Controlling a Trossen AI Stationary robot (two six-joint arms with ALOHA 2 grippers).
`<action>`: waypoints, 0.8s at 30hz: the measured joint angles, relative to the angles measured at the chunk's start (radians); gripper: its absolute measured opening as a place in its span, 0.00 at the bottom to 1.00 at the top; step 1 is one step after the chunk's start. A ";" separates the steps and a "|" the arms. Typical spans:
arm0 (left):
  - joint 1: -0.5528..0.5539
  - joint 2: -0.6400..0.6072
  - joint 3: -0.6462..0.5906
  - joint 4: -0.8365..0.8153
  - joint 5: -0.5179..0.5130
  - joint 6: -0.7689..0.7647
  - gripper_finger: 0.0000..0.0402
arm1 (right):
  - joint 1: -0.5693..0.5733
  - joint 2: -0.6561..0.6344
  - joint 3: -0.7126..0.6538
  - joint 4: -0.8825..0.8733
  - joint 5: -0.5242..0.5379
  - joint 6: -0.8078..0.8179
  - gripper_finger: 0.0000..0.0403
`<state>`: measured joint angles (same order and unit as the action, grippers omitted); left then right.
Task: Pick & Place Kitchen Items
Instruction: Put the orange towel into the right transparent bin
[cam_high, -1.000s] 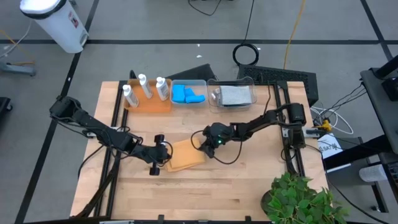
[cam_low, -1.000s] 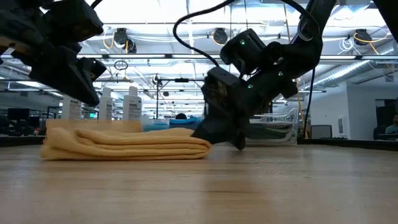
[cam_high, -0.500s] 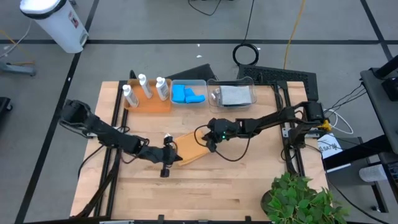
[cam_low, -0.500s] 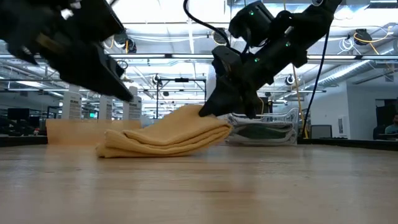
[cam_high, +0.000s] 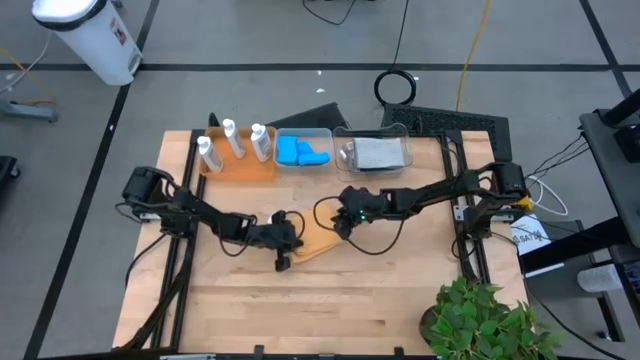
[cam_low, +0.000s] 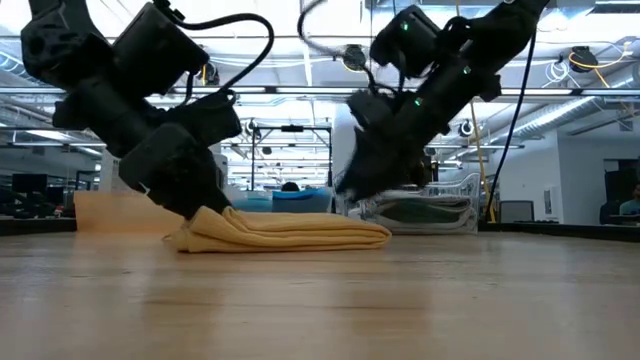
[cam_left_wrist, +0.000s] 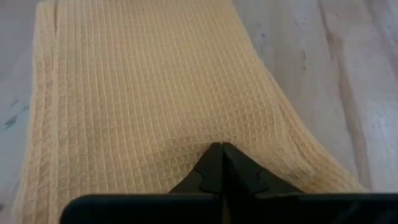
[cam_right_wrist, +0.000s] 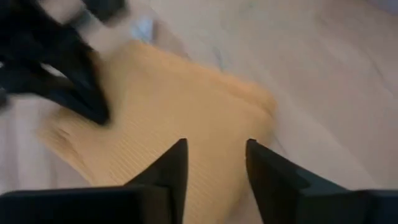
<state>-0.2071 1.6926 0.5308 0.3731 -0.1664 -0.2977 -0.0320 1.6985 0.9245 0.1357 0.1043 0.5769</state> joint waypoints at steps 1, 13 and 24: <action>0.004 -0.001 -0.001 0.000 0.010 0.000 0.01 | 0.000 -0.002 0.000 -0.036 0.000 0.019 0.35; 0.002 -0.005 -0.004 0.034 0.035 0.007 0.02 | 0.007 0.003 -0.114 -0.051 -0.038 0.218 0.69; 0.005 -0.004 -0.005 0.049 0.037 0.034 0.03 | -0.008 0.176 -0.159 0.393 -0.241 0.224 0.63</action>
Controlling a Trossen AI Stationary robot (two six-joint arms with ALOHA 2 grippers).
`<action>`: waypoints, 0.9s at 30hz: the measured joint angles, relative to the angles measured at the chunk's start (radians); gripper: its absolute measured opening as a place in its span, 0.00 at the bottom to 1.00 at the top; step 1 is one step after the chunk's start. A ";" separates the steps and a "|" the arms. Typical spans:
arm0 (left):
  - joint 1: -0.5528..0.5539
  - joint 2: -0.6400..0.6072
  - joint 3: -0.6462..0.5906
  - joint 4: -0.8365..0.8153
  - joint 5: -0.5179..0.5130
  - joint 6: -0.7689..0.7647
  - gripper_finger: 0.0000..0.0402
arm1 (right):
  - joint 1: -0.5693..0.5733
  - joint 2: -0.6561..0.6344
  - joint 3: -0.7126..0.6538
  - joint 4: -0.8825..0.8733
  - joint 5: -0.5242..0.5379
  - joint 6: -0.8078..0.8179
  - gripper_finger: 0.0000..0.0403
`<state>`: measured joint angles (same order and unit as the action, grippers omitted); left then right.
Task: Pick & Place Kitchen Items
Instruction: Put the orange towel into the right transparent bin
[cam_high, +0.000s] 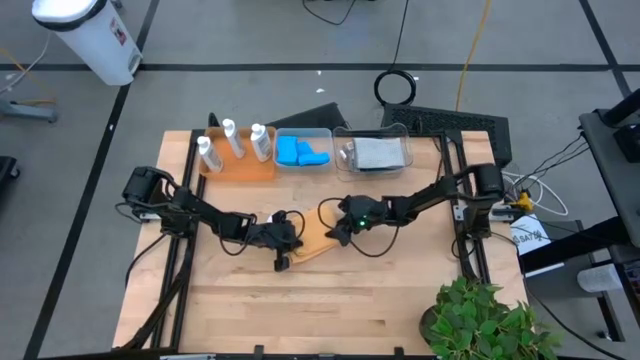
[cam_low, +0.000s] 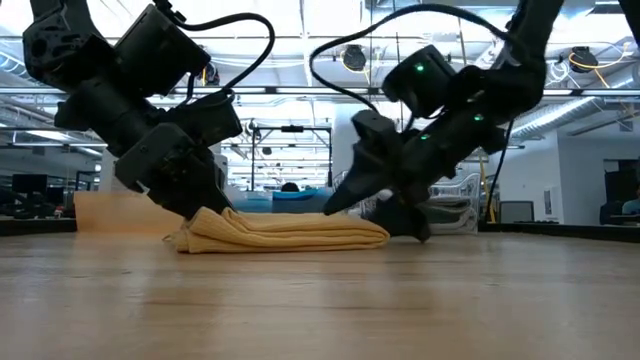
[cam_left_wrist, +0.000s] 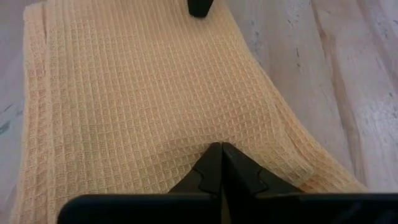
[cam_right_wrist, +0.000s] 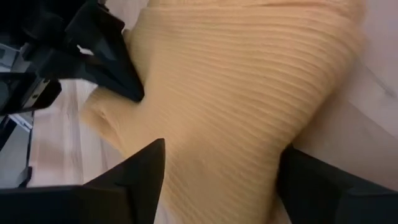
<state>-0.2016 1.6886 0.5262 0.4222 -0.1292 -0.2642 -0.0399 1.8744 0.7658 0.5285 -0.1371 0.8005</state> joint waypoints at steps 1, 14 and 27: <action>0.001 0.000 0.000 0.001 0.002 0.000 0.02 | -0.001 0.015 0.012 0.002 0.001 0.001 0.63; 0.002 0.000 0.000 0.001 0.002 0.000 0.01 | -0.019 0.044 0.063 -0.002 0.008 -0.032 0.32; 0.003 -0.031 0.004 -0.008 0.064 0.005 0.05 | -0.032 -0.066 0.058 -0.005 -0.085 -0.150 0.03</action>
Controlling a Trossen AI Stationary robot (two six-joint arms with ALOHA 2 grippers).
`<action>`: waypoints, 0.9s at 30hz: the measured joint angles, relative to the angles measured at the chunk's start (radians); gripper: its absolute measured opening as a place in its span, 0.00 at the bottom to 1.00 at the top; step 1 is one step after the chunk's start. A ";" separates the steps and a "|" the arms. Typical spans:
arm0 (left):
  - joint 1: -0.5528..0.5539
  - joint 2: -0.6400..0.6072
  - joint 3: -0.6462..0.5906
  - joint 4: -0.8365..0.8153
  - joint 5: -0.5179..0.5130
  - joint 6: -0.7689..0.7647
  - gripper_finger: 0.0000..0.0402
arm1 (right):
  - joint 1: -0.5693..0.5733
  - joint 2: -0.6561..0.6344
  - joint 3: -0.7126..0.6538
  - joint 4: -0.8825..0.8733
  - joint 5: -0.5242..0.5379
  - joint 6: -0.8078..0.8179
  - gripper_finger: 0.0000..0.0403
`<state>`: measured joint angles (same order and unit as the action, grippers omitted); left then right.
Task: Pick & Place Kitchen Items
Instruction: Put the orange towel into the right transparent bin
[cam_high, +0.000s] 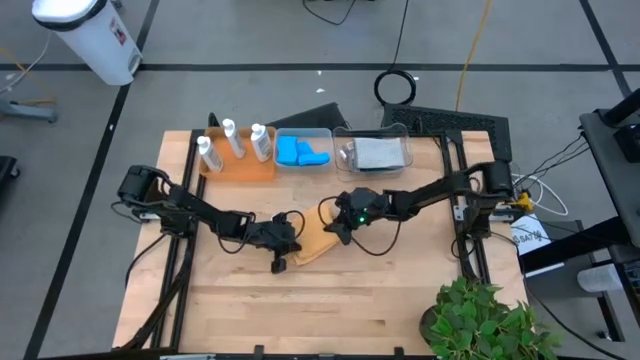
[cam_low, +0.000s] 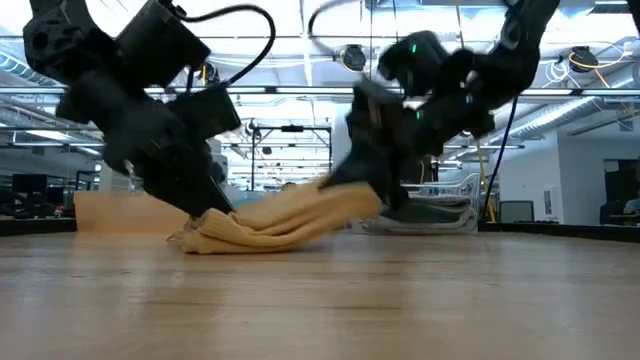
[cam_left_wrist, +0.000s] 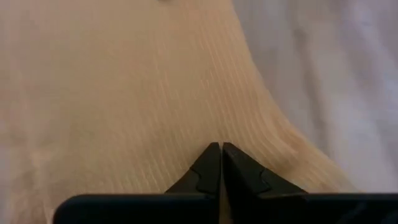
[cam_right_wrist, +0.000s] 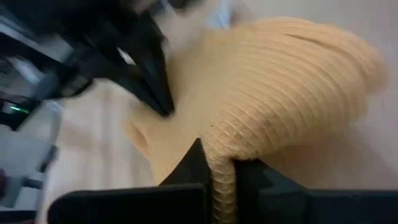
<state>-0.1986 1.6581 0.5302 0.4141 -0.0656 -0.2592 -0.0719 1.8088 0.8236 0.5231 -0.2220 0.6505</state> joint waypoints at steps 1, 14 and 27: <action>-0.001 -0.017 0.001 -0.005 0.012 0.009 0.05 | 0.000 -0.023 0.000 -0.002 0.000 -0.010 0.03; -0.006 -0.314 0.009 -0.052 -0.038 0.097 0.04 | 0.030 -0.324 0.001 -0.085 0.072 -0.144 0.01; -0.006 -0.317 0.009 -0.126 -0.075 0.096 0.07 | -0.084 -0.569 0.002 -0.210 0.124 -0.169 0.01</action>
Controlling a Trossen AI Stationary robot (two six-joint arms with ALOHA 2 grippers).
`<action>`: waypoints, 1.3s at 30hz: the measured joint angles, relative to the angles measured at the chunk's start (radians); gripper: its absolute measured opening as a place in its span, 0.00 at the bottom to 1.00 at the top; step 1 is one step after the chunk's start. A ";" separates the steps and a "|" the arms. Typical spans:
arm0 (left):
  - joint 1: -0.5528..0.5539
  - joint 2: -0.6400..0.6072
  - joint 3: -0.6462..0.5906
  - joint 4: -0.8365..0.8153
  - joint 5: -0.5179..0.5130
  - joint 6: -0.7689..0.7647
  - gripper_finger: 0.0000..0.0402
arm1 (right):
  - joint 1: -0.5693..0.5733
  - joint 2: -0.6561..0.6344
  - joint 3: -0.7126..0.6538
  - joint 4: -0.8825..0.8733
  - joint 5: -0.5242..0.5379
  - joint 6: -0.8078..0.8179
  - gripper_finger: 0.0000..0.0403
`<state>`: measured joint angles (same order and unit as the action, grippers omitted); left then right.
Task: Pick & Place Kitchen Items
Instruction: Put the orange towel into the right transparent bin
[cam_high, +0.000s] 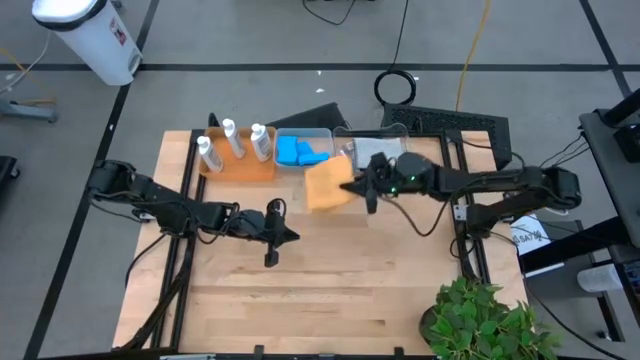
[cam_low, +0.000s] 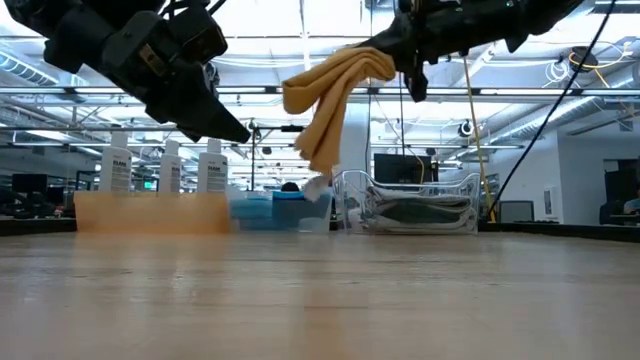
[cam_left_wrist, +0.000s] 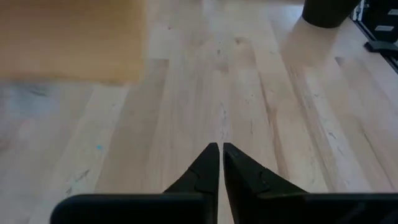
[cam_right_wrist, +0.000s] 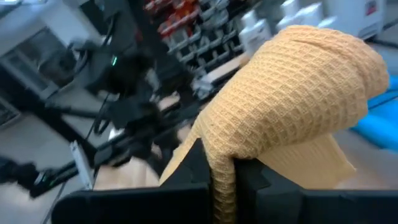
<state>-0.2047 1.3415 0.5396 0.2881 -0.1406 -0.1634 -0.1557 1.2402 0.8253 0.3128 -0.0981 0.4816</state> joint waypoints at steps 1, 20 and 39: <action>0.000 0.000 0.000 -0.002 0.000 0.000 0.07 | -0.020 -0.015 0.000 -0.006 -0.003 0.000 0.01; 0.000 0.000 0.000 -0.001 -0.001 0.002 0.06 | -0.440 -0.080 0.001 -0.034 -0.060 -0.038 0.01; 0.002 0.000 0.000 0.001 -0.027 0.025 0.06 | -0.471 0.131 0.002 0.249 -0.349 0.081 0.02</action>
<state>-0.2031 1.3411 0.5396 0.2890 -0.1673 -0.1387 -0.6262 1.3716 0.8272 0.5621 -0.4472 0.5625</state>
